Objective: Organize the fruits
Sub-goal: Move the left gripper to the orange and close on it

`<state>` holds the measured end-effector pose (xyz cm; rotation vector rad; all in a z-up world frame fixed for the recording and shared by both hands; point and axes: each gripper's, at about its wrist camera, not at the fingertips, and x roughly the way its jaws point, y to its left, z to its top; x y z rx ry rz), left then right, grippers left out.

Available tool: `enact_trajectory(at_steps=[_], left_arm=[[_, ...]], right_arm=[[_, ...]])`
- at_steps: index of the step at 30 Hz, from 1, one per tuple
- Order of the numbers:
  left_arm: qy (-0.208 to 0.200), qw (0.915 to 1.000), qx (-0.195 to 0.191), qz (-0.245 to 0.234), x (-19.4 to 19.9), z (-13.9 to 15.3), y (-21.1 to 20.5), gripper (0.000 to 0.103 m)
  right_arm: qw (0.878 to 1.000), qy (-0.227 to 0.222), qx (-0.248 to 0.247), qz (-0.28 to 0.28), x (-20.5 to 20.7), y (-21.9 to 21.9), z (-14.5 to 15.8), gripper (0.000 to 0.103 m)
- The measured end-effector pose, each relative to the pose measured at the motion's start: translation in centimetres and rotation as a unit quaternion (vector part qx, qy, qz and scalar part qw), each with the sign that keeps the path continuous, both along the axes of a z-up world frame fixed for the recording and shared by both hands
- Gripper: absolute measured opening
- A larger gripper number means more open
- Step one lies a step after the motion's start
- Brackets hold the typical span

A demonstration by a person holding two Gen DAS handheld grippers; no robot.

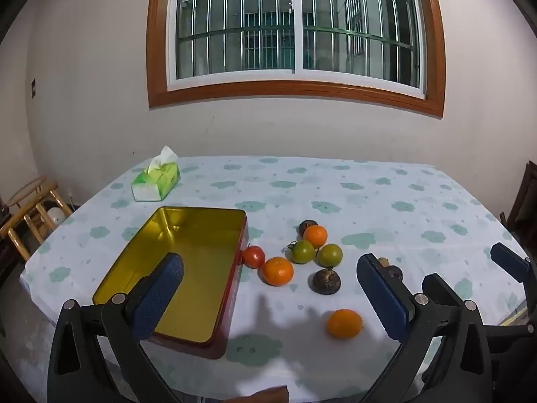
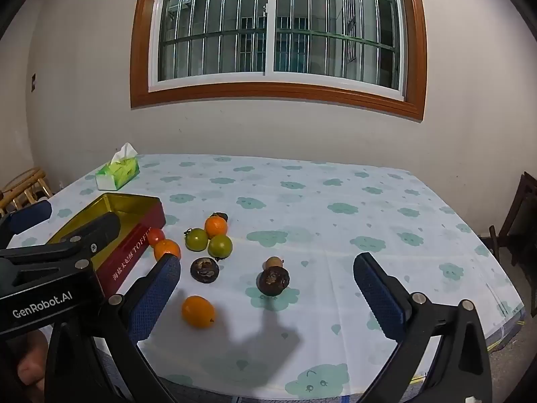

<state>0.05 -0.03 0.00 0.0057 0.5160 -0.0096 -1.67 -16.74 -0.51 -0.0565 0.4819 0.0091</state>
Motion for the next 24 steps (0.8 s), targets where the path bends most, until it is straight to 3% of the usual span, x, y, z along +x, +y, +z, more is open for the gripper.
enact_trajectory(at_steps=[4,15,24], left_arm=[[-0.010,0.9999,-0.001,0.007,-0.3,0.0,-0.2,0.103],[0.010,0.9999,-0.006,0.007,-0.1,-0.5,1.2,0.102],[0.031,0.9964,0.061,-0.050,0.1,-2.9,-2.5,0.102]], right_arm=[[1.000,0.004,0.000,-0.002,0.3,0.0,-0.1,0.103],[1.000,0.017,0.005,-0.010,0.4,-0.7,-0.2,0.103],[0.999,0.010,0.029,-0.044,0.2,-4.0,-0.8,0.103]])
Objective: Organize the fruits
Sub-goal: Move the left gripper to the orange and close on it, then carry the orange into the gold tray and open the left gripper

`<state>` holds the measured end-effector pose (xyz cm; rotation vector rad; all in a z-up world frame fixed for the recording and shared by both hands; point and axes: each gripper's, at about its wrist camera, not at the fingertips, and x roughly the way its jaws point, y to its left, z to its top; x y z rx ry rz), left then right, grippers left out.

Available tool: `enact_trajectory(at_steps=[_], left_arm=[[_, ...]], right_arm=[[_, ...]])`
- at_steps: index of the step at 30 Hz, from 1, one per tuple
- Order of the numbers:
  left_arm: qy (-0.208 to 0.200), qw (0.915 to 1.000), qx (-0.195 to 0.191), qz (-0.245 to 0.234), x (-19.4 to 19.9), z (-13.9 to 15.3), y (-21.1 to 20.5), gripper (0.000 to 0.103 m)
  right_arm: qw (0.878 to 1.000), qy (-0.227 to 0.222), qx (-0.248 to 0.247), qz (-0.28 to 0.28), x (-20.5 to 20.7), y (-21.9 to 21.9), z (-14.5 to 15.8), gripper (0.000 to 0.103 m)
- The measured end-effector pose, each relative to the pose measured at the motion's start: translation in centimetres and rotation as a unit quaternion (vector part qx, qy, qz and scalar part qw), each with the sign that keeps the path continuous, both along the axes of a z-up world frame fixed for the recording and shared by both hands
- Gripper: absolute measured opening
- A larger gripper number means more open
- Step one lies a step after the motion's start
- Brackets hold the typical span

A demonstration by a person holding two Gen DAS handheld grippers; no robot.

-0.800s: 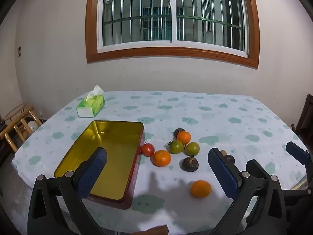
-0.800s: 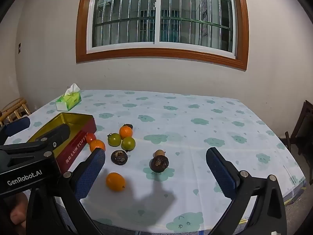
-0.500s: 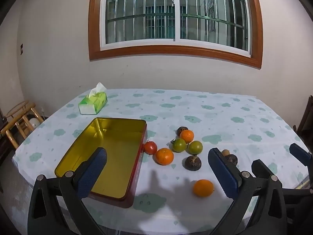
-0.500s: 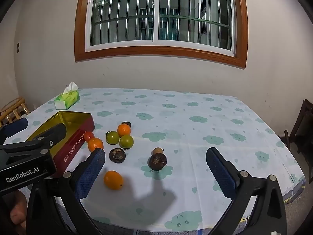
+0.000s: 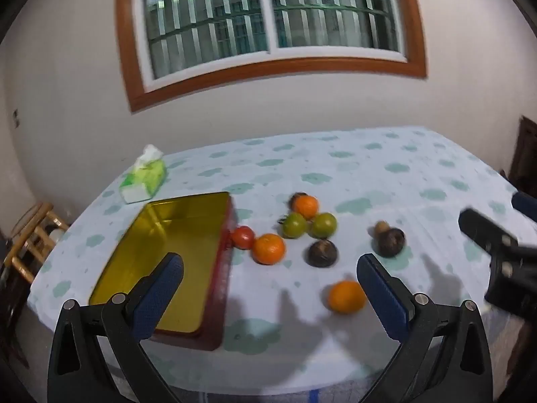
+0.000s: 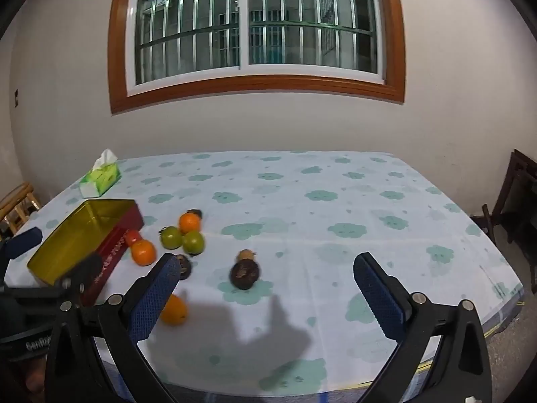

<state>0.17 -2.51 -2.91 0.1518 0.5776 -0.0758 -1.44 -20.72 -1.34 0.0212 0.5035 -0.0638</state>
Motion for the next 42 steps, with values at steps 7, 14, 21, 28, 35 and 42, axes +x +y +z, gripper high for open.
enact_trajectory(at_steps=[7,14,21,28,35,42], left_arm=[[0.057,0.9970,-0.009,-0.052,1.3,-1.7,-1.4,0.102],[0.120,0.9891,-0.012,-0.084,3.8,-4.2,-2.7,0.088],[0.164,0.9811,-0.032,-0.098,5.8,-6.9,-3.4,0.079],[0.177,0.9781,-0.051,-0.098,6.9,-7.9,-3.0,0.076],[0.179,0.9752,-0.031,-0.126,6.2,-8.8,-4.2,0.042],[0.160,0.9802,-0.035,-0.112,5.2,-7.3,-3.7,0.042]], right_arm=[[0.999,0.029,0.019,-0.038,0.3,-3.8,-1.7,0.102],[0.998,0.039,0.031,-0.039,0.1,-5.0,-3.0,0.103],[0.997,0.048,0.037,-0.038,0.5,-5.5,-3.4,0.103],[0.997,0.053,0.036,-0.032,0.9,-5.3,-3.7,0.103],[0.997,0.059,0.031,-0.026,1.2,-4.6,-3.9,0.103],[0.998,0.059,0.020,-0.020,1.1,-4.0,-3.5,0.103]])
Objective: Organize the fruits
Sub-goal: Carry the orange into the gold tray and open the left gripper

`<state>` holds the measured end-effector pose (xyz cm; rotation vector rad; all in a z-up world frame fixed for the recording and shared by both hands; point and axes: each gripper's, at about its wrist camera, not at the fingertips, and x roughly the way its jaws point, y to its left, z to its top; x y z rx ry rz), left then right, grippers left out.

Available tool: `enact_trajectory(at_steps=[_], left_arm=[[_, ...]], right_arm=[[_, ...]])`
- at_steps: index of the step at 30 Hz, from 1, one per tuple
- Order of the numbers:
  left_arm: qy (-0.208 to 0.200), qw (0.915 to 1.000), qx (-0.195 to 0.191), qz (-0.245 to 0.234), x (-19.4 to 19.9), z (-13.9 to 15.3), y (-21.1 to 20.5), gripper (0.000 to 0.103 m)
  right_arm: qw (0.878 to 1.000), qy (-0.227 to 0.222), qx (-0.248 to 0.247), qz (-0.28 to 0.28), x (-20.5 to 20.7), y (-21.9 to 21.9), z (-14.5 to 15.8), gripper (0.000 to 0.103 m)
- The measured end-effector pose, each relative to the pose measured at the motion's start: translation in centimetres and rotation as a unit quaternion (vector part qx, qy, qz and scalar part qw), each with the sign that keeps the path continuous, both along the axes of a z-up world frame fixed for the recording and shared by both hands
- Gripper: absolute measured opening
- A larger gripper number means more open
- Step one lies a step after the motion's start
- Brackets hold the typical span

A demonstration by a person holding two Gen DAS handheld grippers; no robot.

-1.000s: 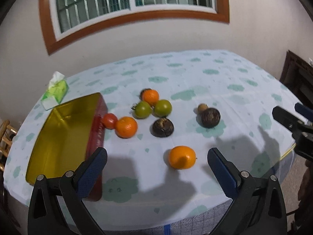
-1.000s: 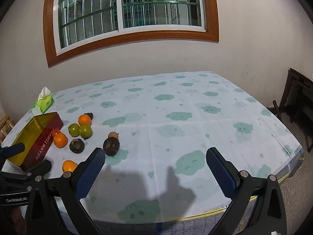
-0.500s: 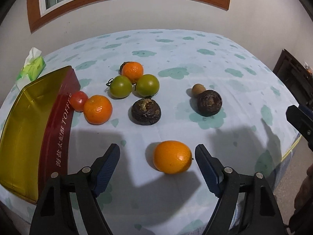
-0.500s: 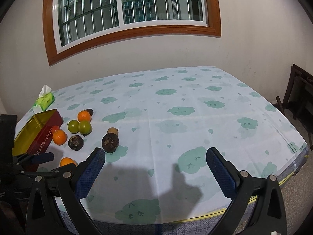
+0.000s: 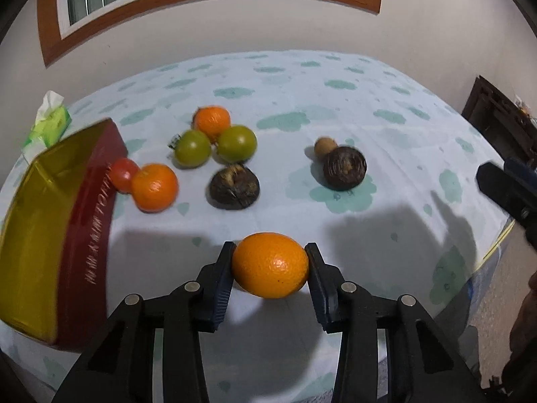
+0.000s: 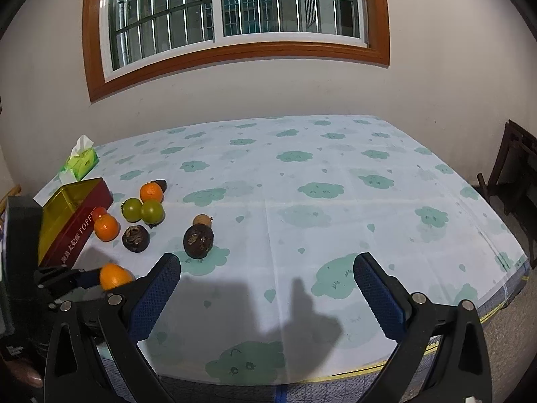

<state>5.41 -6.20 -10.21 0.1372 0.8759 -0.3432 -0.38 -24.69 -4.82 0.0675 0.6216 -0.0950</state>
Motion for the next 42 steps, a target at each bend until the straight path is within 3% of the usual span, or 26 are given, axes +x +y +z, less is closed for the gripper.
enact_trajectory(at_steps=[12,22,36,42], left_arm=[[-0.073,0.9963,0.018,0.042,-0.1,4.7,3.5,0.042],[-0.093,0.9915,0.028,0.087,1.0,6.8,8.2,0.042],[-0.071,0.9787,0.126,0.146,7.3,5.6,16.1,0.042],[-0.023,0.9779,0.151,0.143,11.0,3.7,18.3,0.042]], right_arm=[[0.999,0.002,-0.025,0.027,0.0,2.6,0.9,0.103],[0.997,0.005,-0.048,0.062,0.1,5.3,1.2,0.103],[0.993,0.028,-0.071,0.085,1.0,7.9,0.5,0.102],[0.992,0.040,-0.080,0.089,1.6,8.8,0.1,0.102]])
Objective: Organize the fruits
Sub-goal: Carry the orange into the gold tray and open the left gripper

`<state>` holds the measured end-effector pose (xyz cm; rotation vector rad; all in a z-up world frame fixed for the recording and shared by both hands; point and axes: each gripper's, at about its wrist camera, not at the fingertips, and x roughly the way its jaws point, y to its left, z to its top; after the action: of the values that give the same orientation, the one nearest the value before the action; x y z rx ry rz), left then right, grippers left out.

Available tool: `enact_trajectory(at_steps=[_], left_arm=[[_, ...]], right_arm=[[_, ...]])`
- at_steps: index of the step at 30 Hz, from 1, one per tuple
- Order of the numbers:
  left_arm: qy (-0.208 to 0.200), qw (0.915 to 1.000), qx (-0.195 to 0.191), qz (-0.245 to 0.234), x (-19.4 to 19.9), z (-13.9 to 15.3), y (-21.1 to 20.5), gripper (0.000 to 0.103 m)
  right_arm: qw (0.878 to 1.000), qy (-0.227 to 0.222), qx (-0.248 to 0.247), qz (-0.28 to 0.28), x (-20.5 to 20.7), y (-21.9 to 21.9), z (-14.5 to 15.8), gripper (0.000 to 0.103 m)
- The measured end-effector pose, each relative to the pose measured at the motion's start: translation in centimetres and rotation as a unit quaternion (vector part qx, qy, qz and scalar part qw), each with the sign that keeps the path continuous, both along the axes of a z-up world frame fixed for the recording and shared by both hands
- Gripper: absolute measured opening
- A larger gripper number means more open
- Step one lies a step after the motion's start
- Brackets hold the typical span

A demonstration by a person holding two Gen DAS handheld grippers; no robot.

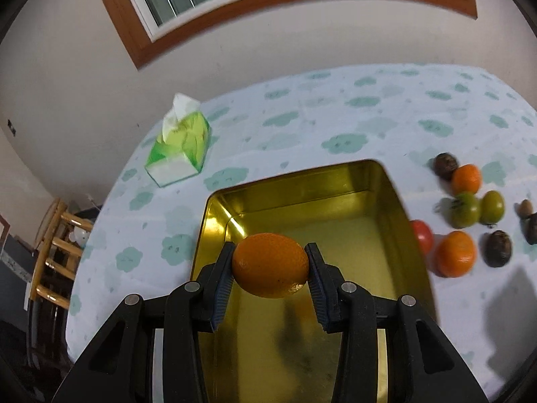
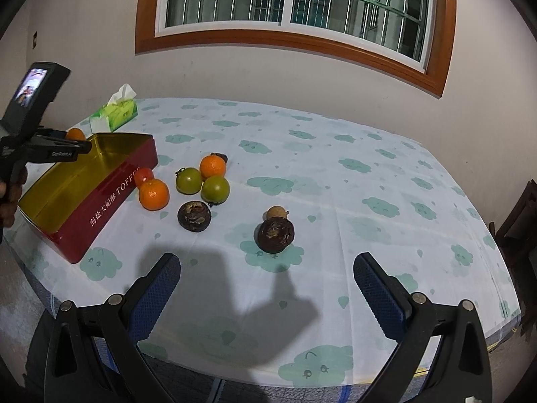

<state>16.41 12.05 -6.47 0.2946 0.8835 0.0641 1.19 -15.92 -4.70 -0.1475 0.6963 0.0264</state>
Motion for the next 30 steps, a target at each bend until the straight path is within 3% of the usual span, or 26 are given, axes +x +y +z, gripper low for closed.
enact_trajectory(at_steps=[13,30], left_arm=[[0.065,0.9970,0.040,-0.008,5.4,-3.1,1.8,0.042],[0.048,0.9979,0.043,-0.007,7.2,-3.5,2.8,0.045]], right_arm=[[1.000,0.025,-0.014,0.005,1.5,1.0,-1.0,0.102],[0.999,0.033,0.015,0.007,2.4,-0.2,-1.5,0.102]])
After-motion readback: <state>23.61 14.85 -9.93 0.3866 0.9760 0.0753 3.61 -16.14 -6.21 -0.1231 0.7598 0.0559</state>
